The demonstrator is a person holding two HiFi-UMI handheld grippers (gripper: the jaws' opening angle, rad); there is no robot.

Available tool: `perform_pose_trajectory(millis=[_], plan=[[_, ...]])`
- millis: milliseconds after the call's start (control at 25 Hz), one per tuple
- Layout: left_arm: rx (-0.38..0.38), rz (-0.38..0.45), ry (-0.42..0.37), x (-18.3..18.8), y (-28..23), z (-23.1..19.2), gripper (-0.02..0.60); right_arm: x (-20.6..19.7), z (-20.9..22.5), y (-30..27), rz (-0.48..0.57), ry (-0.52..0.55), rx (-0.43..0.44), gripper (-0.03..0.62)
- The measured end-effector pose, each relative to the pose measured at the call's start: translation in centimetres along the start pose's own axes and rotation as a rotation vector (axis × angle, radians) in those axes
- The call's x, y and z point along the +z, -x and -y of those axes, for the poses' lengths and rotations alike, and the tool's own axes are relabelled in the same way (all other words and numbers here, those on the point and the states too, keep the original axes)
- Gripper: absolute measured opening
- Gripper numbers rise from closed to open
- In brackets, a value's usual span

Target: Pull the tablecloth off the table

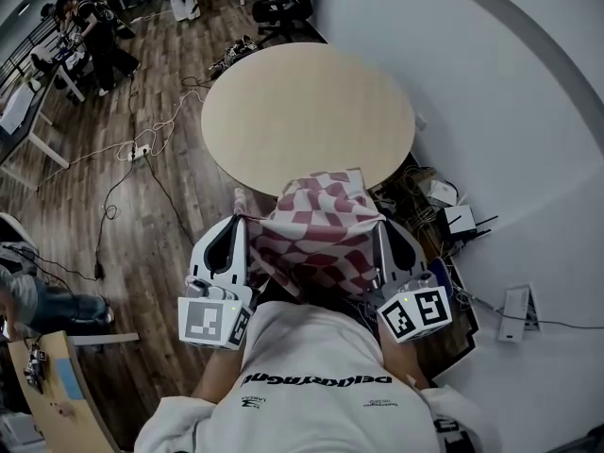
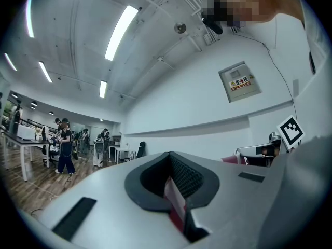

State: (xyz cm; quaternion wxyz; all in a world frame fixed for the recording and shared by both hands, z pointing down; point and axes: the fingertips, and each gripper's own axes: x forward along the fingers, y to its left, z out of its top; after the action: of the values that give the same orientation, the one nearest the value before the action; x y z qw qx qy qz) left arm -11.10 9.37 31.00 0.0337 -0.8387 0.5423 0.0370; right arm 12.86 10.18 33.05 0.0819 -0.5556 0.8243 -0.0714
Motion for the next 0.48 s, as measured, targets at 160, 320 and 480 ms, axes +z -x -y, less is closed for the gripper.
perform_pose_trajectory(millis=[160,320,480], plan=[[0.004,0.007,0.005,0.5,0.4,-0.2,0.014,0.7,-0.3,0.2,0.012,0.002,0.007,0.034],[-0.003,0.044,-0.001,2.5,0.8,0.1,0.014,2.9,-1.0,0.8,0.063,0.012,0.022,0.034],[-0.015,0.092,-0.018,5.1,1.5,0.5,0.014,5.4,-2.2,1.4,0.112,0.047,0.051,0.034]])
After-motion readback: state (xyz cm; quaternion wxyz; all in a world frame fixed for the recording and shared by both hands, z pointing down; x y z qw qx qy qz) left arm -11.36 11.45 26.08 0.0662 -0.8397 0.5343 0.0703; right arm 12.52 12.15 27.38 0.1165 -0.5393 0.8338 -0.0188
